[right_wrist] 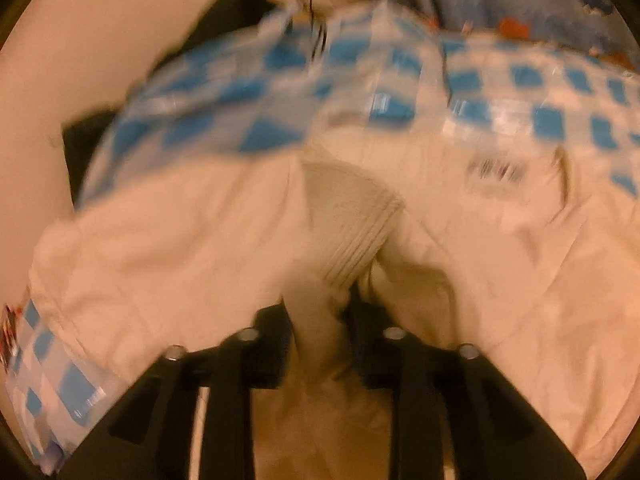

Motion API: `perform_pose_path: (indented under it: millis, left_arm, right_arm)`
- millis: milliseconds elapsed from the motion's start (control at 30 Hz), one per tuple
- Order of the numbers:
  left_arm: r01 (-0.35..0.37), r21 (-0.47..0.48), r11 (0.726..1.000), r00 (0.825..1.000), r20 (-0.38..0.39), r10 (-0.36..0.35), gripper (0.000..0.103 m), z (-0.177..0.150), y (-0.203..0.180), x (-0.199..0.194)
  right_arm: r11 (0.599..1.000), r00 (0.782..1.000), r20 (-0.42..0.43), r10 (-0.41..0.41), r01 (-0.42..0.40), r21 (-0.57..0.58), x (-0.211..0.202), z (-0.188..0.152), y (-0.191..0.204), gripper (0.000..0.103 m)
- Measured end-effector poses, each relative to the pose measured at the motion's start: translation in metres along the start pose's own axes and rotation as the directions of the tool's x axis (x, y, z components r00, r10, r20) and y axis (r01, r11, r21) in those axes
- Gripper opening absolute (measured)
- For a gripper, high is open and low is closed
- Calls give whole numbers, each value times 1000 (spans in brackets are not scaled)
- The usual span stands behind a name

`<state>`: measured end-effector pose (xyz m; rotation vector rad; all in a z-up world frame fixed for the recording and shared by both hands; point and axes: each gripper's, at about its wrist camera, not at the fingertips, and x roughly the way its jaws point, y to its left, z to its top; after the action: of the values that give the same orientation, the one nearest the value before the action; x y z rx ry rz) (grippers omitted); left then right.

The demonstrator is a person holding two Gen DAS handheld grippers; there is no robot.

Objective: Fold large clothes
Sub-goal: 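Fold the held sleeve across the jacket front and open the right gripper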

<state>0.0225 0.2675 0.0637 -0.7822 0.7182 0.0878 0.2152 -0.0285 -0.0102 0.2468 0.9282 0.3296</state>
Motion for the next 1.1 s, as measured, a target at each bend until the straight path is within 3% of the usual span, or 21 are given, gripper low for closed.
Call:
perform_pose_path:
  millis: [133, 200, 267, 333, 400, 467, 533, 567, 633, 733, 800, 900, 933, 967, 1000, 1033, 1067, 1100]
  left_arm:
    - [-2, -1, 1000, 1000, -2, 2, 88, 1, 1, 0]
    - [-3, -7, 1000, 1000, -2, 3, 88, 3, 3, 0]
    - [-5, -15, 1000, 1000, 0, 5, 88, 4, 5, 0]
    - [-5, -26, 1000, 1000, 0, 5, 88, 6, 8, 0]
    - [-5, -31, 1000, 1000, 0, 5, 88, 7, 10, 0]
    - [-5, -29, 1000, 1000, 0, 5, 88, 7, 10, -1]
    - [-4, -27, 1000, 1000, 2, 4, 88, 8, 10, 0]
    - [-5, -26, 1000, 1000, 2, 5, 88, 7, 10, 0]
    - [-5, -22, 1000, 1000, -3, 5, 88, 7, 10, 2]
    - [-11, -15, 1000, 1000, -3, 11, 88, 6, 10, 4]
    - [-13, -15, 1000, 1000, -6, 13, 88, 6, 9, 6]
    - [-20, -6, 1000, 1000, -6, 20, 88, 6, 6, 8]
    - [-21, -5, 1000, 1000, -4, 21, 88, 6, 6, 8]
    - [-21, -4, 1000, 1000, -3, 21, 88, 6, 6, 8]
    - [-23, 1, 1000, 1000, 1, 23, 88, 6, 5, 9]
    - [-25, 5, 1000, 1000, 3, 25, 88, 6, 5, 8]
    - [-27, 13, 1000, 1000, 7, 27, 88, 7, 5, 8]
    - [-25, 18, 1000, 1000, 13, 25, 88, 10, 6, 7]
  right_arm:
    - [995, 995, -11, 102, -102, -16, -10, -7, 7, 59]
    - [984, 982, 67, 174, -172, -32, -40, -7, 7, 59]
    - [983, 971, 154, 185, -182, -37, -71, -9, -1, 61]
    - [994, 963, 247, 110, -113, -3, -104, -14, -23, 64]
    - [997, 953, 301, -26, 3, 78, -127, -23, -61, 66]
    - [982, 947, 290, -135, 89, 169, -134, -36, -97, 67]
    - [944, 943, 213, -256, 196, 265, -126, -53, -139, 69]
    - [923, 954, 90, -286, 249, 294, -106, -61, -162, 69]
    - [926, 966, 23, -256, 238, 291, -91, -66, -177, 69]
    - [943, 954, 154, -259, 215, 254, -113, -56, -147, 69]
    - [965, 946, 218, -238, 205, 162, -118, -42, -112, 70]
    - [972, 942, 243, -229, 232, 17, -102, -20, -59, 81]
    - [968, 942, 236, -240, 250, -13, -93, -17, -49, 92]
    - [957, 946, 181, -269, 283, -56, -69, -11, -38, 96]
    - [949, 955, 35, -294, 296, -111, -33, -7, -34, 96]
    - [946, 951, -57, -303, 293, -140, -12, -11, -34, 95]
    - [939, 942, -88, -324, 308, -154, -1, -17, -32, 94]
    - [950, 954, -51, -294, 286, -128, -11, -20, -31, 94]
